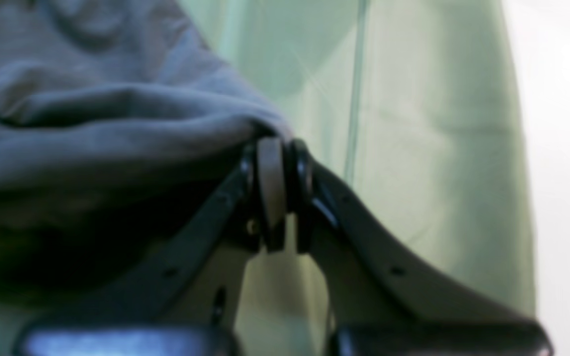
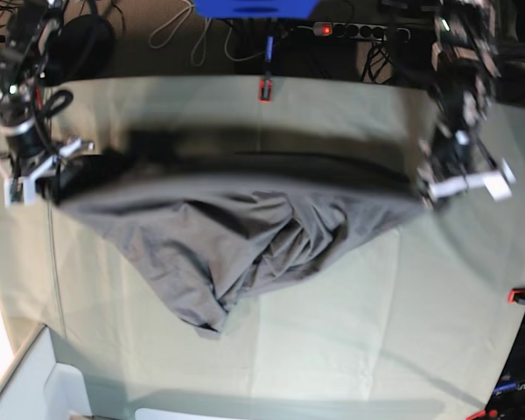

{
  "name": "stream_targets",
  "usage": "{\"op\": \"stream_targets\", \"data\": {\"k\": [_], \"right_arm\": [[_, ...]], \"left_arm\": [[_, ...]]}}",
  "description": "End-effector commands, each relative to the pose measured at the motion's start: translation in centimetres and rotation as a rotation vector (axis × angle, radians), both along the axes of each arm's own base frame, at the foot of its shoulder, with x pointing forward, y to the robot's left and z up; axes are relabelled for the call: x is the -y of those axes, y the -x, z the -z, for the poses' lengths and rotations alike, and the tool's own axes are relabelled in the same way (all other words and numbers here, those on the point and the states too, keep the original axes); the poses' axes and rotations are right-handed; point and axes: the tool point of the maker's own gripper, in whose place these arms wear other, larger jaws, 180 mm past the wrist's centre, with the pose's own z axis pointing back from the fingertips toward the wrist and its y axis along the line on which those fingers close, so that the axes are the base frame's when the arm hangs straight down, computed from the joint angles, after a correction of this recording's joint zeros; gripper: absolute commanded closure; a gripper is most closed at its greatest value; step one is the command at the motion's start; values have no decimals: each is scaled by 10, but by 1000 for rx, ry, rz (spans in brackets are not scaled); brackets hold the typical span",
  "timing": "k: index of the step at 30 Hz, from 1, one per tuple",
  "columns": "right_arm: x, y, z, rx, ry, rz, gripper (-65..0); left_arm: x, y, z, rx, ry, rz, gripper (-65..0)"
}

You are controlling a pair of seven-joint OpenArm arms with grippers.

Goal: Layout the t-shirt on the table in an organized manner, then fold the t-shirt properly
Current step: 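Swing the shirt up with both grippers and lay it flat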

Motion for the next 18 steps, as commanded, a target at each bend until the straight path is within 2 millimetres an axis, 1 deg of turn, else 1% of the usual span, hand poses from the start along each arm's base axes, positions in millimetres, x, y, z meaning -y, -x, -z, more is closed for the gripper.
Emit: {"op": "stream_targets", "data": {"k": [1,2,4,5,6,8,9,10,11,13,14,17,18], "right_arm": [[3,-17,-26,88,22,-30,0],[5,-24,-33,105,34,-37,0],[7,-45,-55,168,50,-47,0],[4,-59,-67,202,53,-57,0],[5,-68,-76,215,63,-61,0],[8,-94,-104,243,106,-79,0],[5,-110,-116,259,114,-94,0],[3,-122,-127,271,121,-103,0],[5,-136,-143,292,135,-108,0],[10,-164,-175,340,149,-113,0],[11,-177,-193,371,154,-116,0],[17,-215,-245,446,146,-121,0],[21,-225,-262,470,143,-118,0]], "left_arm": [[-5,-21,-28,90,-15,-6,0],[-6,-33,-40,124,-16,-8,0],[-12,-65,-75,216,-33,-10,0],[-10,-81,-95,268,-40,2,0],[-6,-95,-114,314,-44,16,0],[3,-127,-152,404,-51,44,0],[7,-142,-167,434,-53,52,0],[9,-154,-177,452,-56,59,0],[12,-167,-189,469,-60,68,0],[12,-195,-212,492,-87,80,0],[12,-209,-226,508,-97,84,0],[15,-245,-277,563,-118,88,0],[16,-256,-300,588,-128,90,0]]}}
